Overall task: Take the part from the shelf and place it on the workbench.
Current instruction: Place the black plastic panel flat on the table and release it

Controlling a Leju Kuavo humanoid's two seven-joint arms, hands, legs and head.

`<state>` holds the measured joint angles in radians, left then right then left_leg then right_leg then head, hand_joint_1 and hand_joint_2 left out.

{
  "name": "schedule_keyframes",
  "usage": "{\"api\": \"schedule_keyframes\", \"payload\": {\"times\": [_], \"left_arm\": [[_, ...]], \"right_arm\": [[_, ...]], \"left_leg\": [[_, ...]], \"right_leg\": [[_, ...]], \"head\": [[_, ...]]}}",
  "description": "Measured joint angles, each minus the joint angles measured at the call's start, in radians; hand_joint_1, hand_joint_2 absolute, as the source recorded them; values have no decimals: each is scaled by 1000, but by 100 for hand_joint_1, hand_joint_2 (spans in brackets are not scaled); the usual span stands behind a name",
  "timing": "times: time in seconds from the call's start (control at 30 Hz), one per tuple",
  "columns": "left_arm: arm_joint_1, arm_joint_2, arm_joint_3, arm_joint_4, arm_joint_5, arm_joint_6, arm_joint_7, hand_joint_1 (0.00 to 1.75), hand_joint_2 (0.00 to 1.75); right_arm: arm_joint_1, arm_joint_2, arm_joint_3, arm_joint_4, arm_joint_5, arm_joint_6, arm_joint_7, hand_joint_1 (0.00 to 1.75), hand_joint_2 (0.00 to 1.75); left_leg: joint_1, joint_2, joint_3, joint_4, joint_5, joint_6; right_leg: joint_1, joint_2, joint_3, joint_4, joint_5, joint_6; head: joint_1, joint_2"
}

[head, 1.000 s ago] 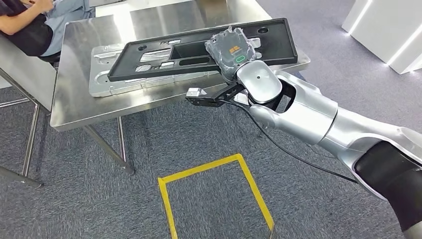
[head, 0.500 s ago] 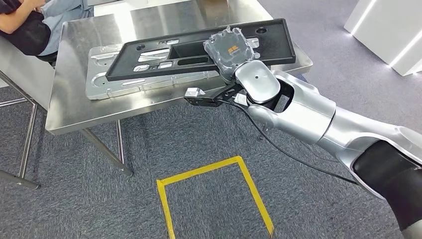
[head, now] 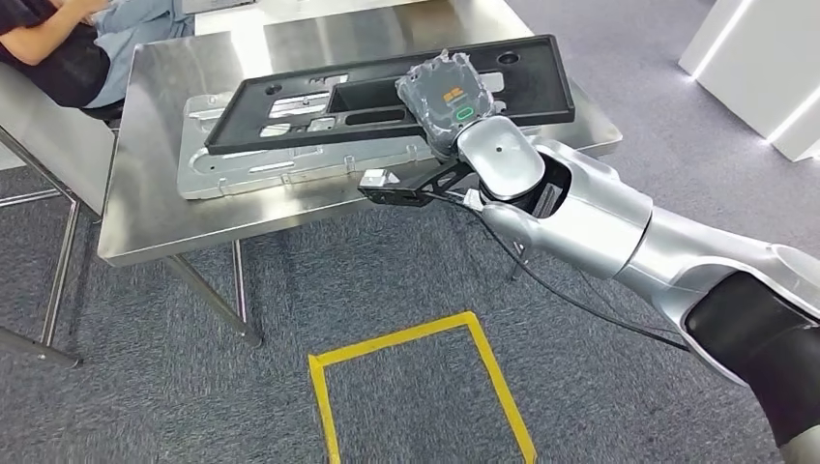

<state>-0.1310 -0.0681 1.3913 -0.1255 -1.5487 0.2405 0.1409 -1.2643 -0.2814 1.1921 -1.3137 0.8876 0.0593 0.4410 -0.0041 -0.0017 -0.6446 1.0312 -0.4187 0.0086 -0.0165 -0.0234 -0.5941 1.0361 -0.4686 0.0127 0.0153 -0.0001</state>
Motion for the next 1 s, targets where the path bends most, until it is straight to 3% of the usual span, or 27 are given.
{"api": "schedule_keyframes", "payload": {"times": [0.1, 0.17, 0.23, 0.27, 0.3, 0.37, 0.43, 0.5, 0.57, 0.6, 0.67, 0.73, 0.8, 0.83, 0.9, 0.97, 1.0], "left_arm": [[1, 0, 1, 0, -1, 6, 6, 0, 175], [0, 0, 1, 0, -2, 4, 8, 0, 175], [-2, 0, 1, 0, -4, 1, 8, 0, 175], [-3, 0, 1, 0, -5, 1, 8, 0, 175], [-4, 0, 1, 0, -7, 1, 8, 0, 175], [-3, 0, 1, 0, -9, 1, 9, 0, 175], [-4, -1, 1, 0, -11, 1, 9, 0, 175], [-4, -1, 1, 0, -12, 2, 9, 0, 175], [-4, -1, 1, 0, -14, 3, 9, 0, 175], [-3, -2, 1, 0, -15, 3, 9, 0, 175], [-3, -4, 1, 1, -18, 2, 11, 0, 175], [-4, -5, 1, 1, -19, 2, 14, 0, 175], [-3, -5, 1, 1, -20, 1, 17, 0, 175], [-2, -5, 1, 1, -20, 0, 18, 0, 175], [-1, -5, 1, 1, -20, -2, 20, 0, 175], [-2, -5, 1, 1, -20, -5, 21, 0, 175], [-3, -5, 1, 1, -19, -6, 21, 0, 175]], "right_arm": [[4, 0, 0, 0, 0, 0, 0, 175, 175], [4, 0, 0, 0, 0, 0, -1, 175, 175], [10, 1, 0, 0, 1, 0, -2, 175, 175], [15, 2, 1, 1, 1, 0, -3, 175, 175], [19, 3, 3, 1, 2, 1, -3, 175, 175], [22, 4, 7, 3, 4, 1, -3, 175, 175], [21, 5, 9, 6, 9, 0, -4, 175, 175], [23, 6, 11, 10, 14, -1, -7, 175, 175], [27, 8, 12, 11, 14, -6, -13, 175, 175], [29, 9, 13, 12, 13, -10, -15, 175, 175], [31, 11, 13, 13, 10, -18, -17, 175, 175], [35, 11, 13, 14, 9, -22, -18, 175, 175], [46, 11, 14, 15, 8, -22, -19, 175, 175], [52, 11, 15, 15, 7, -22, -20, 175, 175], [56, 12, 15, 16, 6, -22, -20, 175, 175], [53, 13, 15, 17, 7, -22, -21, 175, 175], [53, 13, 15, 17, 8, -21, -23, 175, 175]], "left_leg": [[5, -2, 14, -15, 0, 12], [5, -2, 24, -20, -2, 23], [4, -6, 28, -18, -8, 32], [3, -12, 30, -16, -11, 34], [3, -20, 32, -13, -15, 34], [3, -39, 35, -4, -24, 30], [3, -51, 31, 6, -33, 23], [8, -62, 22, 8, -33, 11], [12, -68, 19, 6, -32, -1], [12, -59, 15, 17, -39, -8], [13, -27, -18, 89, -74, -21], [17, -10, -78, 204, -115, -32], [23, -6, -117, 255, -111, -40], [26, -5, -113, 234, -87, -42], [28, -3, -59, 107, -15, -42], [24, -3, -8, 4, 16, -36], [21, -3, 0, -10, 12, -30]], "right_leg": [[0, 7, -10, 24, -19, 13], [2, 17, -60, 121, -62, 16], [3, 21, -134, 243, -98, 16], [3, 21, -158, 273, -97, 16], [2, 22, -164, 267, -76, 16], [-1, 34, -125, 157, 3, 13], [-4, 70, -76, 47, 47, 7], [-2, 85, -62, 17, 45, 2], [-1, 71, -57, 6, 48, -7], [-3, 64, -50, -1, 48, -12], [-9, 52, -33, -12, 47, -22], [-9, 44, -22, -14, 41, -29], [-11, 38, -14, -13, 33, -28], [-12, 37, -11, -11, 30, -26], [-15, 35, -3, -9, 21, -18], [-12, 35, 0, -7, 14, -7], [-11, 34, 1, -9, 13, -1]], "head": [[1, 0], [2, 0], [2, 0], [2, 0], [2, 0], [2, 0], [0, 0], [0, 0], [2, 0], [1, 0], [-2, 0], [-3, 0], [-3, 0], [-3, 0], [-3, 0], [-4, 0], [-4, 0]]}}
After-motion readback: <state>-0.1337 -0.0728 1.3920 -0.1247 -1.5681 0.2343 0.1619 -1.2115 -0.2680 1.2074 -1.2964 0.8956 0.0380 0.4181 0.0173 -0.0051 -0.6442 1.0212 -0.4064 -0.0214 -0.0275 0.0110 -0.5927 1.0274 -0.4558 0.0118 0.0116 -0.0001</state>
